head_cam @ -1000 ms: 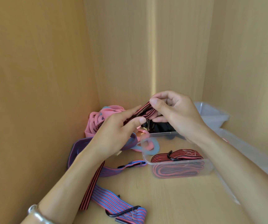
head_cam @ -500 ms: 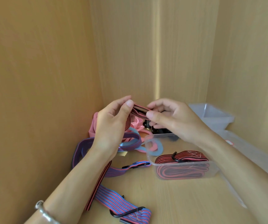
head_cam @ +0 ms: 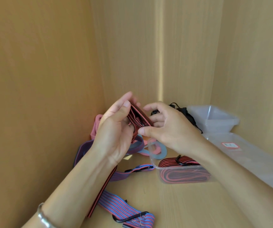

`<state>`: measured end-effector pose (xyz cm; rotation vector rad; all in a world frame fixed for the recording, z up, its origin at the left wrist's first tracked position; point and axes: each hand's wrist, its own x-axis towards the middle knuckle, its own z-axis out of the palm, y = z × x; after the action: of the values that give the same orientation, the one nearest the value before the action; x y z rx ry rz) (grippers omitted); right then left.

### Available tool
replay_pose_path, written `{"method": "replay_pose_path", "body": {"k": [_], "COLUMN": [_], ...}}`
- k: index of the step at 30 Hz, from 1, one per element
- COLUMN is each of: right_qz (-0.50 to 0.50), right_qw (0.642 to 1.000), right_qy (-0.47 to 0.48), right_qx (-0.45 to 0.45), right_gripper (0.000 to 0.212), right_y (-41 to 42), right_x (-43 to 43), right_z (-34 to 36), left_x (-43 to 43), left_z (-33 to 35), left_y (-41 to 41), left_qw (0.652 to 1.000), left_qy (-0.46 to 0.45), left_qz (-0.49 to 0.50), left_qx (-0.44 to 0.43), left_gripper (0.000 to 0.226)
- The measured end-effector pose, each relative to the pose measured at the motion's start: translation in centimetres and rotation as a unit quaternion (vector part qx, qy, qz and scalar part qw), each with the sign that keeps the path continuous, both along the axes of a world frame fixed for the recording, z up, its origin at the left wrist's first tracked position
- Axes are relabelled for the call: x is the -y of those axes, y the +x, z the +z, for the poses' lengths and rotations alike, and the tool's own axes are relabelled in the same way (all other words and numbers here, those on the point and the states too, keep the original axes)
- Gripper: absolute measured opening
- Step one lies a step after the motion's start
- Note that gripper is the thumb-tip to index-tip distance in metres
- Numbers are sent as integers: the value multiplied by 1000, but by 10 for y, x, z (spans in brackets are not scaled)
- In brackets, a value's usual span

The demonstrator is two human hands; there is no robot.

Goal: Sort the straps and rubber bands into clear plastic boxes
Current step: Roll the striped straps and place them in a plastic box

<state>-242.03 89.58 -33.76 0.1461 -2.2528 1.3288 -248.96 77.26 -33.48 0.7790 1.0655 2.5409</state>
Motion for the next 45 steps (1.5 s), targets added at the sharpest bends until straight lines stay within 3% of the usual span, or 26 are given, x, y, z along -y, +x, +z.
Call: {"method": "replay_pose_path", "body": {"k": [5,11,17,23,26,28,32,36,38,41,43,45], "right_qz": [1,-18,-1,-5,-18,-23,-15,-57,-70,-65,-47,-35], "right_qw": [1000,999,999,998,996,995,996,996,997,996,990,985], "right_qy": [1,31,32,40,75,96,82,70,44,-55,-131,-168], "right_qx": [-14,7,-6,-45,-44,-24,9,26,8,-18,-27,-33], "right_gripper": [62,33,37,21,26,27,6,15,13,10,16,18], "right_y": [1,0,-3,-5,-5,-3,-1,-1,-1,-2,-3,-4], "right_x": [2,5,6,7,8,7,6,10,10,3,0,-1], "right_z": [-2,-3,-5,-7,-8,-7,-6,-6,-4,2,6,5], "left_x": [0,-1,-1,1,1,2,2,-2,-1,0,1,2], "left_z": [2,3,3,5,5,4,-1,-5,-7,-12,-13,-13], "left_y": [-1,3,5,5,6,6,5,9,12,9,9,8], "left_qw": [999,998,997,998,998,998,995,980,951,855,821,802], "left_qy": [34,48,59,48,44,32,-38,-127,-208,-344,-390,-422], "left_qz": [-18,-26,-34,-47,-43,-44,-33,2,44,124,134,156], "left_qx": [18,34,25,-10,-14,-23,-86,-155,-224,-367,-395,-394], "left_gripper": [21,21,17,23,31,33,36,39,41,58,70,64]}}
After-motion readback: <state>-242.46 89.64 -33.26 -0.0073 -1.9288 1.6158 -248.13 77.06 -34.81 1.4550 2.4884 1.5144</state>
